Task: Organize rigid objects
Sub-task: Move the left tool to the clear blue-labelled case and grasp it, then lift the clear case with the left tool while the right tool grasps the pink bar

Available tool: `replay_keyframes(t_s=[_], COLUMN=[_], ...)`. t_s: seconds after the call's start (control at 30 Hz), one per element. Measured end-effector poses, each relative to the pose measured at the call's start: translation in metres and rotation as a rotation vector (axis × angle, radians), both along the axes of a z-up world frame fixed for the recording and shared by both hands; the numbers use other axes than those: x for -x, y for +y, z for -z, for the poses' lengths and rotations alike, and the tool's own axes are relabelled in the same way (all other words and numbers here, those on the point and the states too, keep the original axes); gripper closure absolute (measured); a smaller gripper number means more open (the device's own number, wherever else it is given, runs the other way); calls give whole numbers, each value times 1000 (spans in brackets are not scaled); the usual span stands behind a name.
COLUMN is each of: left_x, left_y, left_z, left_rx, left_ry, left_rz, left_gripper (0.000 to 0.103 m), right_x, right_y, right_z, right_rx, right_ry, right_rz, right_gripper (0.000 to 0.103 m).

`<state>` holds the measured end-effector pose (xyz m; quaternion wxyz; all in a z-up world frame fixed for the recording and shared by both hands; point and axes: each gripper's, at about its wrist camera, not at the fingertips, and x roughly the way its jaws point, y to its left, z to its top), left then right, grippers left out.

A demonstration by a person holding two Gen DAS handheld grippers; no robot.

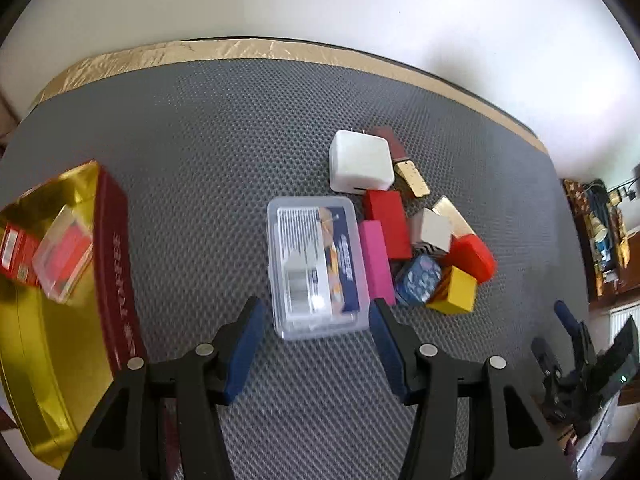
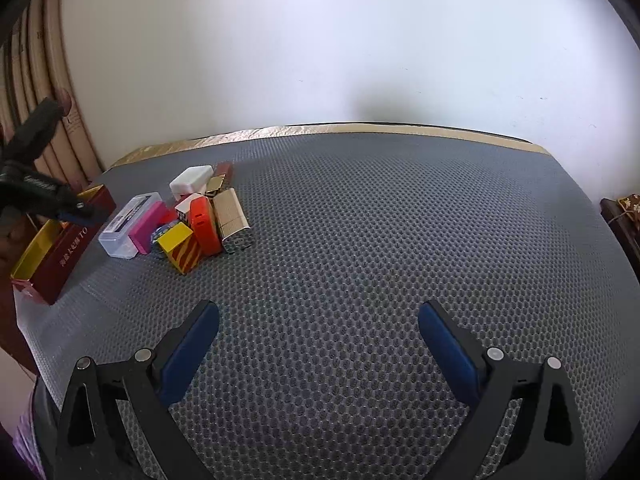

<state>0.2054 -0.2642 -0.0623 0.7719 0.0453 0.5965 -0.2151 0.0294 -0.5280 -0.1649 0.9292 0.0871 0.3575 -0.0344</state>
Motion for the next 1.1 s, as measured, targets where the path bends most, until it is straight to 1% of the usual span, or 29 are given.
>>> replay_keyframes(t_s=[0.07,0.13,0.27,0.37,0.47,0.6,0.67,0.77,0.83,0.87,0.93,0.97,1.0,1.07,1.1], left_x=[-6,-13,-24,-32,-38,-41,-44,-51,-57,-60,-63,-63,-60,-55,-53], left_y=[-5,-8,-11,-9,-7,-10,-11,-10,-4,0,5,7,7,6,4], left_z=[6,13,20,21,23,29,30,32,34,36,47,53,52,54,55], left_rx=[-27,-31,-1,6,22,25,10,-30,-43,-67,-142,-167,-166,-164,-177], left_ry=[7,26,64,71,100,108,99,93,89,83,85,89,51,36,16], left_rz=[22,34,59,57,56,61,42,14,-13,-32,-48,-46,-32,8,24], left_gripper=[48,48,45,42,41,34,32,21,20,20,21,24,24,24,24], right_x=[-1,-1,-3,-4,-4,-4,-4,-5,-5,-5,-5,-5,-5,-5,-5], right_y=[0,-1,0,0,0,0,0,0,0,-1,0,0,0,0,0], right_z=[0,1,2,3,4,5,5,6,6,6,6,6,6,7,7], right_rx=[-3,-5,-7,-9,-12,-12,-13,-13,-14,-14,-14,-14,-14,-13,-14], right_ry=[1,4,9,14,21,24,28,30,29,30,29,30,31,32,33], right_rz=[-2,-6,-12,-14,-15,-16,-18,-19,-19,-20,-19,-19,-19,-18,-18], right_gripper=[3,3,3,3,3,3,3,3,3,3,3,3,3,3,3])
